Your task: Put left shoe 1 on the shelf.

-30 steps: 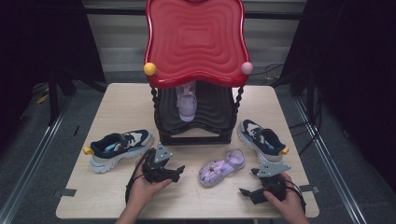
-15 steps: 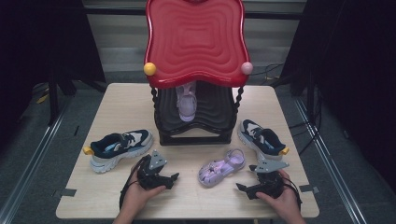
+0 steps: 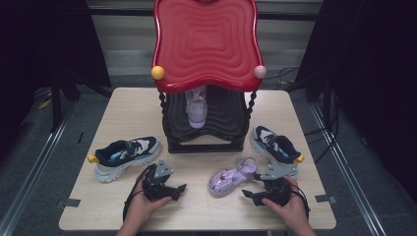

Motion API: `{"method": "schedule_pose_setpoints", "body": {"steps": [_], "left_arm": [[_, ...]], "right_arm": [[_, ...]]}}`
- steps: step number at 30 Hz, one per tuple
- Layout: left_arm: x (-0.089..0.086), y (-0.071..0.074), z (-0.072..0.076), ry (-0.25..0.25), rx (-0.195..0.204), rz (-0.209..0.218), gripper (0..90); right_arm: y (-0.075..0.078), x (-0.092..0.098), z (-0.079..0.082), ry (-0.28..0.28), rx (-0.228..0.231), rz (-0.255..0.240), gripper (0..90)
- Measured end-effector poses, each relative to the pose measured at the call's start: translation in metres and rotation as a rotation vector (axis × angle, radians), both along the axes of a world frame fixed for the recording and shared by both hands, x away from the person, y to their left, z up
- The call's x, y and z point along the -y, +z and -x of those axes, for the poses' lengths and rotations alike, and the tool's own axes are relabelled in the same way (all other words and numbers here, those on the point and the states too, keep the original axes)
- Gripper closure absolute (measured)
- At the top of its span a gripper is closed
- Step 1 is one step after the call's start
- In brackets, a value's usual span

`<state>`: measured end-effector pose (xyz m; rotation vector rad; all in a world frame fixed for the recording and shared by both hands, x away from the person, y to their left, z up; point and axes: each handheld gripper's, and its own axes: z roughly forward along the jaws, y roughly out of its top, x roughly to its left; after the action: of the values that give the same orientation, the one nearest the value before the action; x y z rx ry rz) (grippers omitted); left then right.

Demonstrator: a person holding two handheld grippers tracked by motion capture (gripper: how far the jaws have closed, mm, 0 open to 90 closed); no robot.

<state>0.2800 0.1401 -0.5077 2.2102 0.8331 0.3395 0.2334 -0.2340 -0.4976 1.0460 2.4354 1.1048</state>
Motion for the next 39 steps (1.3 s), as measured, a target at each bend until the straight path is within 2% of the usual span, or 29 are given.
{"method": "schedule_pose_setpoints", "body": {"steps": [2, 7, 11, 15, 21, 23, 25, 29, 31, 35, 37, 39], "left_arm": [[0.000, 0.000, 0.000, -0.001, 0.000, -0.002, 15.3], [0.000, 0.000, 0.000, -0.001, -0.001, -0.001, 15.3], [0.000, 0.000, 0.000, 0.002, -0.003, 0.004, 15.2], [0.000, 0.000, 0.000, 0.001, -0.002, 0.006, 15.2], [0.000, 0.000, 0.000, 0.002, -0.002, 0.005, 15.1], [0.000, 0.000, 0.000, 0.002, -0.002, 0.007, 15.1], [0.000, 0.000, 0.000, 0.001, -0.002, 0.006, 15.1], [0.000, 0.000, 0.000, 0.002, -0.002, 0.007, 15.1], [0.000, 0.000, 0.000, 0.002, -0.002, 0.007, 15.1], [0.000, 0.000, 0.000, 0.002, -0.001, 0.006, 15.1], [0.000, 0.000, 0.000, 0.002, -0.001, 0.006, 15.1], [0.000, 0.000, 0.000, 0.002, -0.001, 0.006, 15.1]], "right_arm": [[0.000, 0.000, 0.001, 0.005, -0.002, 0.007, 38.9], [0.000, 0.001, 0.005, 0.018, -0.016, -0.004, 41.1], [0.001, 0.000, 0.007, 0.018, 0.003, 0.009, 46.9], [0.000, 0.001, 0.010, 0.015, 0.004, 0.001, 60.9], [-0.001, 0.002, 0.016, 0.058, -0.008, -0.018, 64.8], [-0.001, 0.002, 0.019, 0.079, -0.013, -0.024, 62.0], [-0.001, 0.001, 0.021, 0.087, -0.020, -0.030, 54.2], [0.000, 0.007, 0.025, 0.083, -0.036, -0.038, 39.3], [0.000, 0.012, 0.027, 0.068, -0.024, -0.023, 32.8], [-0.001, 0.025, 0.024, 0.019, -0.010, -0.034, 27.1], [-0.002, 0.027, 0.019, -0.005, 0.001, -0.023, 24.7], [-0.003, 0.027, 0.012, -0.013, -0.005, -0.031, 23.5]]}}
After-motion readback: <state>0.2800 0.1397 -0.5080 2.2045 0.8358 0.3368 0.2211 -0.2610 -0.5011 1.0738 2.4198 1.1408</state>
